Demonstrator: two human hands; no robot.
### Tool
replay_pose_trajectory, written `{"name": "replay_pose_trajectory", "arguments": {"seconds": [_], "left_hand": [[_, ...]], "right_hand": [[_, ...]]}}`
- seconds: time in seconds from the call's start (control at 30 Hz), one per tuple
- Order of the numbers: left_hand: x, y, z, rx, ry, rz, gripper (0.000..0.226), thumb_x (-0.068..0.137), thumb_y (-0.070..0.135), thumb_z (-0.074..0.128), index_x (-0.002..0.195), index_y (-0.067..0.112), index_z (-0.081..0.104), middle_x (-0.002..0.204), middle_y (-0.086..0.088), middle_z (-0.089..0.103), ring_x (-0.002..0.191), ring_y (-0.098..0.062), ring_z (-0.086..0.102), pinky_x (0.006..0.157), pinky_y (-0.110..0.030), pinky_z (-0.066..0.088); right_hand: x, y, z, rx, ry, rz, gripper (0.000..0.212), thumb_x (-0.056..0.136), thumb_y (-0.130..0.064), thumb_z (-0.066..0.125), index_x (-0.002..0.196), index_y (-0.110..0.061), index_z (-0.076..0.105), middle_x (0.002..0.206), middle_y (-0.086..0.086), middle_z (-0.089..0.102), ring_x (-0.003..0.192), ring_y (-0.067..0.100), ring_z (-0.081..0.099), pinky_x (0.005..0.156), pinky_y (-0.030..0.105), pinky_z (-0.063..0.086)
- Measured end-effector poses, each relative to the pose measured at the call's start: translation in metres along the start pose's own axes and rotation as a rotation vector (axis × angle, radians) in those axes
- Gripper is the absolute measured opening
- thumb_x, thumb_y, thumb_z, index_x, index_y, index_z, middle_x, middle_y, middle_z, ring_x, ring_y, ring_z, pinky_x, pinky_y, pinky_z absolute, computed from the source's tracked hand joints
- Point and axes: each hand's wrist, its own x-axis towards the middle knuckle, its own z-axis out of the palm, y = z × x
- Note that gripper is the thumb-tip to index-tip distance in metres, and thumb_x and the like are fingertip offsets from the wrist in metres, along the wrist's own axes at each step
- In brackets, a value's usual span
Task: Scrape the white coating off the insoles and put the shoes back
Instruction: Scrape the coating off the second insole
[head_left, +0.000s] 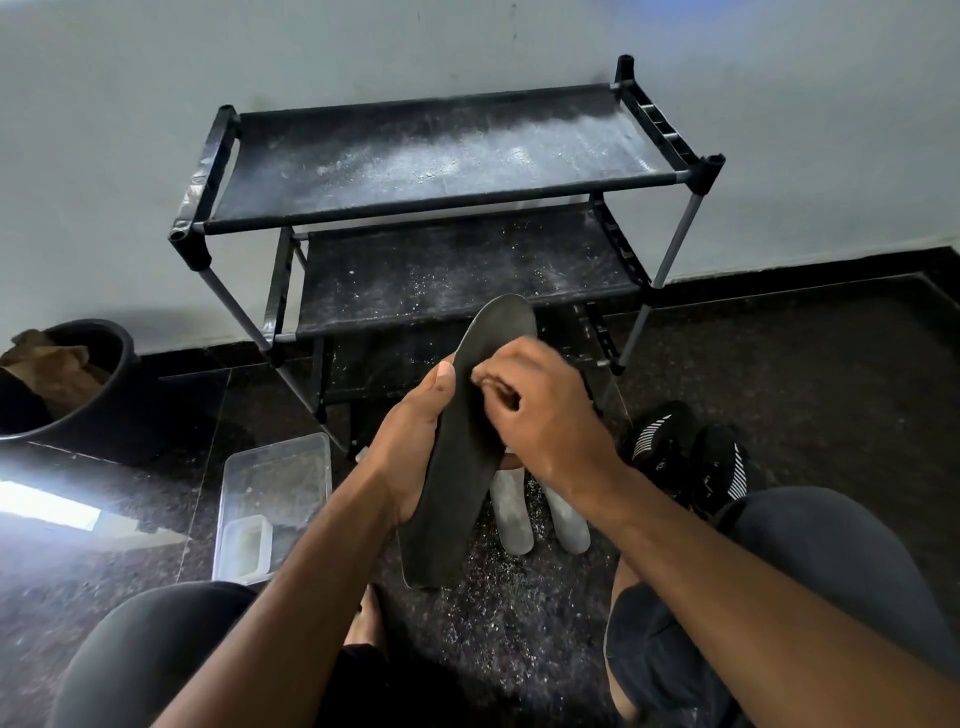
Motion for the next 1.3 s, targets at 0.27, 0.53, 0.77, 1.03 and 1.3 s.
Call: {"name": "replay_pose_trajectory", "arguments": {"seconds": [0.27,0.53,0.77,1.03,1.3], "left_hand": [[0.002,-0.004,-0.005,0.035,-0.044,-0.014,0.046,0.110,0.047,0.033,0.147,0.028,0.051,0.137,-0.019,0.066,0.118,-0.049,0.066,0.094,-0.063,0.052],[0.002,-0.007,-0.003,0.010,-0.013,-0.049,0.046,0.111,0.045,0.034,0.143,0.019,0.055,0.132,-0.020,0.068,0.110,-0.038,0.072,0.084,-0.058,0.060],[0.002,-0.005,0.001,0.004,0.030,-0.086,0.051,0.110,0.048,0.034,0.137,0.013,0.061,0.124,-0.021,0.071,0.102,-0.035,0.074,0.082,-0.054,0.062],[0.002,-0.003,0.002,0.011,0.076,-0.112,0.062,0.107,0.056,0.035,0.140,0.011,0.061,0.126,-0.021,0.071,0.105,-0.036,0.073,0.083,-0.057,0.061],[-0.001,-0.002,0.005,-0.065,0.072,-0.146,0.056,0.109,0.050,0.035,0.126,0.008,0.067,0.106,-0.017,0.077,0.089,-0.025,0.077,0.066,-0.039,0.063]], "right_hand": [[0.022,0.019,-0.019,-0.028,0.220,0.123,0.011,0.085,0.002,0.070,0.090,-0.007,0.074,0.092,0.003,0.064,0.084,0.011,0.062,0.078,0.024,0.053],[0.009,0.005,-0.002,-0.019,0.071,-0.022,0.010,0.087,0.000,0.067,0.093,-0.006,0.073,0.094,0.002,0.062,0.091,0.015,0.059,0.083,0.025,0.050],[0.010,0.003,-0.007,-0.001,0.153,0.028,0.010,0.086,0.003,0.067,0.091,-0.004,0.072,0.093,0.004,0.062,0.085,0.015,0.061,0.079,0.022,0.051],[0.014,0.005,-0.006,0.048,0.124,0.070,0.010,0.086,0.001,0.068,0.090,-0.007,0.073,0.093,0.003,0.063,0.087,0.013,0.062,0.081,0.024,0.052],[-0.003,-0.010,0.007,0.042,0.032,-0.045,0.010,0.087,0.001,0.067,0.094,-0.003,0.072,0.093,0.004,0.061,0.089,0.015,0.060,0.081,0.025,0.050]]}}
